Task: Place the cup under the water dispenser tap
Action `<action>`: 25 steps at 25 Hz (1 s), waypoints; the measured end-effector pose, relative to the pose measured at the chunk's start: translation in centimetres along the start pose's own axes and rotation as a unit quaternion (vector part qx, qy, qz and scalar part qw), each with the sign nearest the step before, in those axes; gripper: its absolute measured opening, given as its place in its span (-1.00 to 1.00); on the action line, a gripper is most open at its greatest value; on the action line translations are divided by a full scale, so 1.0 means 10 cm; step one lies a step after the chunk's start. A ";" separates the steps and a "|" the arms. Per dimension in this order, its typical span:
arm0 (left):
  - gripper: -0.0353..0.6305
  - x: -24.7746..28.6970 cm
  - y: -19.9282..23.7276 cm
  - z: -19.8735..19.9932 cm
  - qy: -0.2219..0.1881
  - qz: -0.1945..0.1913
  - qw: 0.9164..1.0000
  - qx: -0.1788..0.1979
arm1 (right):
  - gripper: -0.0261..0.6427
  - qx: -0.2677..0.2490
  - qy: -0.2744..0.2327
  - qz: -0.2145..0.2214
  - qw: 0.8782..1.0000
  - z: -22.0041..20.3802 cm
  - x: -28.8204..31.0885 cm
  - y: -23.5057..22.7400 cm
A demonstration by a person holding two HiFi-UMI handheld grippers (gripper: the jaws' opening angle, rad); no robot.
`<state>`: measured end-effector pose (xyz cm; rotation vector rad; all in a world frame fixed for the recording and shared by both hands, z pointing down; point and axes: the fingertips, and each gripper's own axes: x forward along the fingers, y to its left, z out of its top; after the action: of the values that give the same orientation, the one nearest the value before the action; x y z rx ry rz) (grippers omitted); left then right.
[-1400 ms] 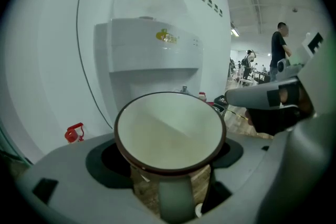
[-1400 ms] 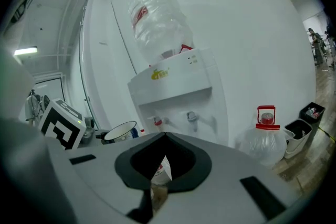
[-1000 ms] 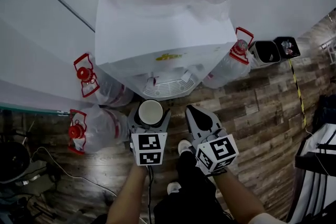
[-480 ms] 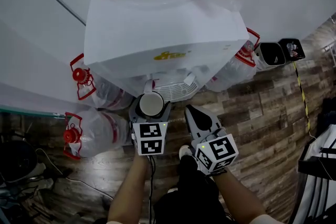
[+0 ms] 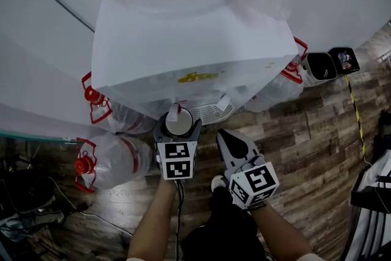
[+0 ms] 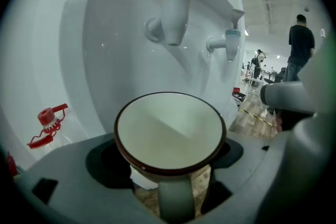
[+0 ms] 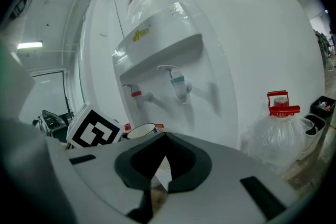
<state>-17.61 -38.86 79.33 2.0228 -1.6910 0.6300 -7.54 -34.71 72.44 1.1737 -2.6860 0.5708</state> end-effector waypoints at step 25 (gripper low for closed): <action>0.43 0.35 0.07 -0.13 -0.015 0.025 1.000 0.002 | -0.87 0.010 0.017 0.011 1.000 -0.16 0.16 -0.13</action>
<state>-17.81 -40.97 82.52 2.0085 -1.7633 0.6225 -7.68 -36.00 74.77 1.1317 -2.6742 0.6168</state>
